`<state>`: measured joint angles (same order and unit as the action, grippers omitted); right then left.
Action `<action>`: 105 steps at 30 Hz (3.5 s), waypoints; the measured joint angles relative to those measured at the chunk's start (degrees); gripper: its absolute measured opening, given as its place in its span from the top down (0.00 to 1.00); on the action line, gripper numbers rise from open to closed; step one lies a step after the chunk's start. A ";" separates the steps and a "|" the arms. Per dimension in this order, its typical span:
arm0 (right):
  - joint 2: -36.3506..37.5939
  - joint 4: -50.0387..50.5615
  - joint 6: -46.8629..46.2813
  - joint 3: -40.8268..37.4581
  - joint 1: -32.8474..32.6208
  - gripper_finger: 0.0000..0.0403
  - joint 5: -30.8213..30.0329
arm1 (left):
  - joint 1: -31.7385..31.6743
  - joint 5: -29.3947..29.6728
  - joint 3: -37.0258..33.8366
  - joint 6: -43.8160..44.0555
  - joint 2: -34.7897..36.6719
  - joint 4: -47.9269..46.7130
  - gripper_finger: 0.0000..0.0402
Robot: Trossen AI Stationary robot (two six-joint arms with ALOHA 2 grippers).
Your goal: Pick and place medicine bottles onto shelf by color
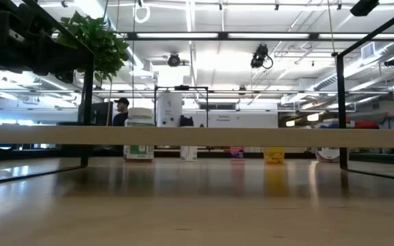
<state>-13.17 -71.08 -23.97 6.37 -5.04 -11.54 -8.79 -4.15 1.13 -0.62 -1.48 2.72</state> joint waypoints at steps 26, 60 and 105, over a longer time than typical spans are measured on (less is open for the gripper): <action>0.00 0.02 0.00 0.02 -0.02 0.98 0.01 | -0.01 -0.01 0.00 0.00 0.00 0.00 0.91; 0.00 0.33 9.55 0.56 0.03 0.98 -0.63 | -0.10 4.38 42.82 18.41 -33.34 -9.26 0.91; -66.47 116.03 -16.74 67.98 6.15 0.98 -16.02 | -0.36 4.28 82.02 20.86 -60.50 -29.27 0.83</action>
<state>-79.64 44.94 -40.71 74.35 1.10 -27.56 -9.15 0.13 83.15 20.23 -61.98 -26.55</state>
